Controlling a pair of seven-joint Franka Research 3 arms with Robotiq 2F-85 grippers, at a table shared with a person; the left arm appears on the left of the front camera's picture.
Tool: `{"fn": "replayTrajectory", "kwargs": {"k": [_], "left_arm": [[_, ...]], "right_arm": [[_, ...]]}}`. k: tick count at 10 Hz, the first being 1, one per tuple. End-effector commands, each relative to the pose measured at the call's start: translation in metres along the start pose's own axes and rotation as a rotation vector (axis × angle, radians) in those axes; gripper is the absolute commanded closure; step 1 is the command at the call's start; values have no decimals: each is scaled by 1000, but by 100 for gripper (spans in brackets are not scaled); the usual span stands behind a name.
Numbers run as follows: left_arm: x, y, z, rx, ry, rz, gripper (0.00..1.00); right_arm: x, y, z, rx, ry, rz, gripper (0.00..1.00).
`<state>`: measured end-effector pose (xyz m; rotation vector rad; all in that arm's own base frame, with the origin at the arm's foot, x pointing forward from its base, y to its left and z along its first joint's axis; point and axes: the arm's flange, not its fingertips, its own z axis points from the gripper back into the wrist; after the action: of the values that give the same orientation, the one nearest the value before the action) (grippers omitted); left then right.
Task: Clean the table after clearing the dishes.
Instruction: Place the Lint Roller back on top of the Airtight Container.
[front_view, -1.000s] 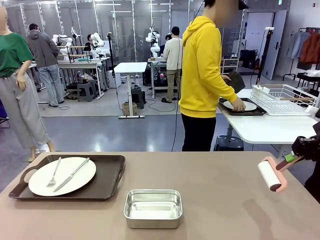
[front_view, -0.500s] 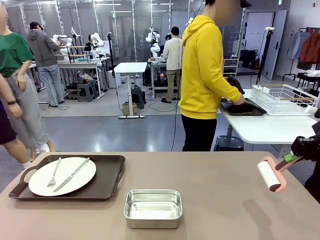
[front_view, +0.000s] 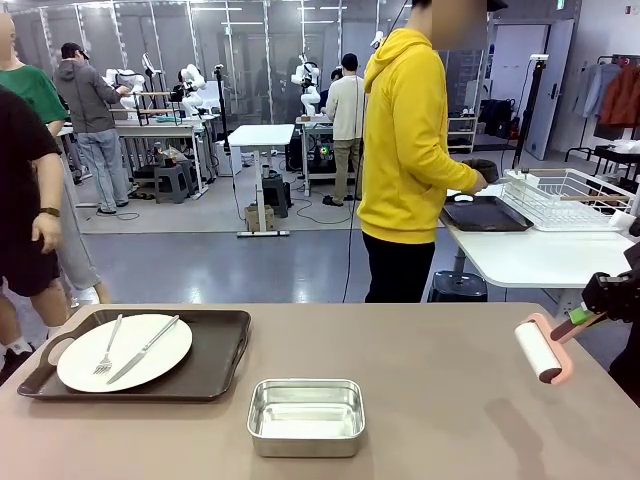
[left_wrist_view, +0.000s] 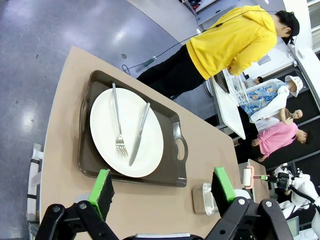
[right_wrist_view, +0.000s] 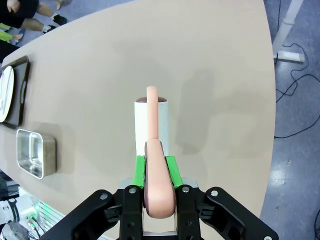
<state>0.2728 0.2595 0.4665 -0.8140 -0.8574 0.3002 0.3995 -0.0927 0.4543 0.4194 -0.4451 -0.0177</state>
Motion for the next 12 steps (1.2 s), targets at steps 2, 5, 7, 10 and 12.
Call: {"fn": "replayTrajectory", "kwargs": {"k": [2,5,7,10,12], "left_arm": [[1,1,2,-25,-12,-9,0],[1,1,2,-25,-12,-9,0],[1,1,2,-25,-12,-9,0],[1,1,2,-25,-12,-9,0],[1,1,2,-25,-12,-9,0]], "right_arm": [[13,72,7,47,23,337,79],[26,183,10,80,133,768,79],[28,255,-2,90,228,1019,79],[21,348,-48,99,405,1277,79],[4,390,-94,128,484,1363,79]]}}
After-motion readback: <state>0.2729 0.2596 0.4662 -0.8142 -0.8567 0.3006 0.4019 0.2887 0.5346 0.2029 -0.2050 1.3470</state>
